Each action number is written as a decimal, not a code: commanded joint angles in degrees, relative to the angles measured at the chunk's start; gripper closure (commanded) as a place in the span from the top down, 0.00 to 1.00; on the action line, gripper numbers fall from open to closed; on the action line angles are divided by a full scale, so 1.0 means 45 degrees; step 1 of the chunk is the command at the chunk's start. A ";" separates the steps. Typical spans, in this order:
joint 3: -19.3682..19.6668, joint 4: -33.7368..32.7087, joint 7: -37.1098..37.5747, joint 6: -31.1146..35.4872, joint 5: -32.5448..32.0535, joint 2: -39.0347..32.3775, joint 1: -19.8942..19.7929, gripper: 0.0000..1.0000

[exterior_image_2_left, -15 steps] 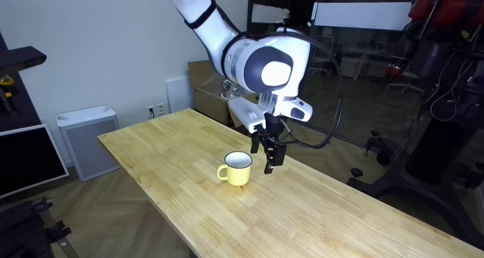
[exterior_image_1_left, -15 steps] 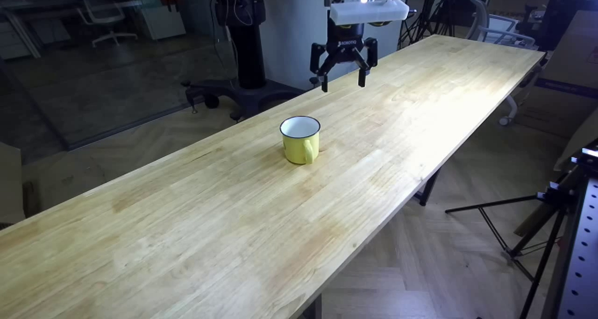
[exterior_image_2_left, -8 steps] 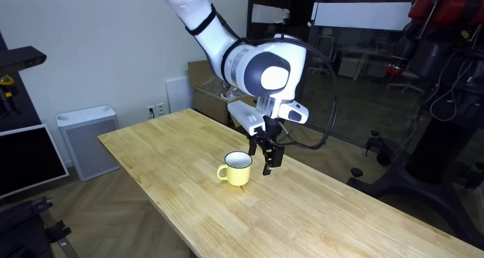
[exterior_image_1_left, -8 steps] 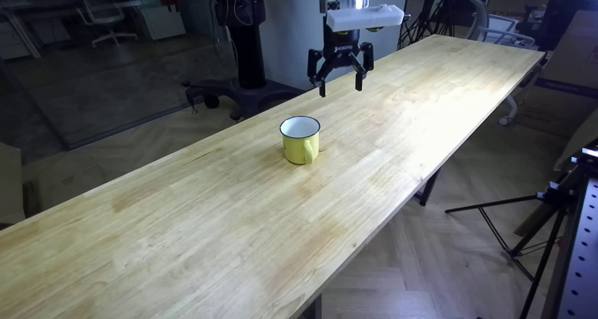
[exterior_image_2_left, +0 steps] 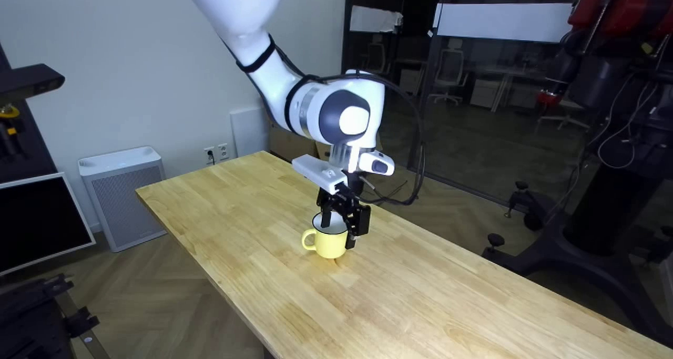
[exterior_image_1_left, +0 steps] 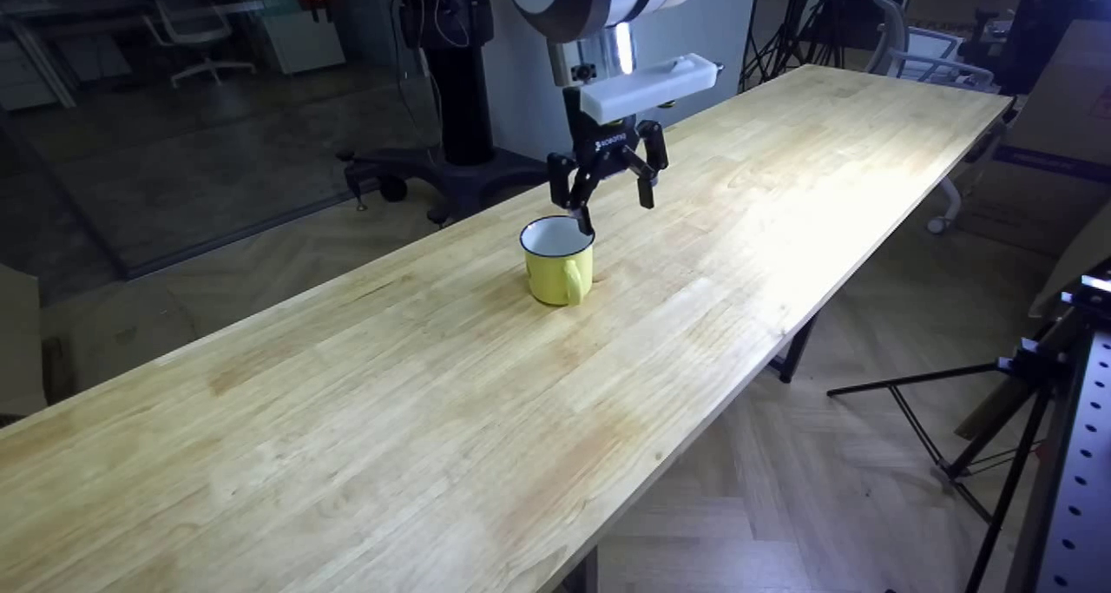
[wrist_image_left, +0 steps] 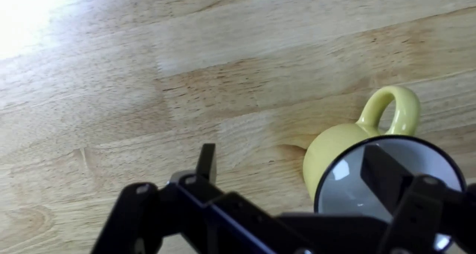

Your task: Move the mug backward

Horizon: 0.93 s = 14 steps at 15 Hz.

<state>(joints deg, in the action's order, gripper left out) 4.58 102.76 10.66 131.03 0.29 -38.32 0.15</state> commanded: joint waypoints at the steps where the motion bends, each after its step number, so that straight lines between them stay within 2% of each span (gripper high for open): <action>1: 0.0527 -0.0477 0.0040 -0.0221 -0.1466 -0.0350 0.0551 1.00; 8: 0.0372 -0.0795 -0.0747 0.0236 -0.2399 -0.0645 0.0463 1.00; 14: -0.0420 -0.0749 -0.2135 0.1772 -0.1643 -0.0494 -0.0037 1.00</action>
<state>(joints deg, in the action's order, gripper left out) 4.75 100.48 3.89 136.92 -8.87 -40.22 1.64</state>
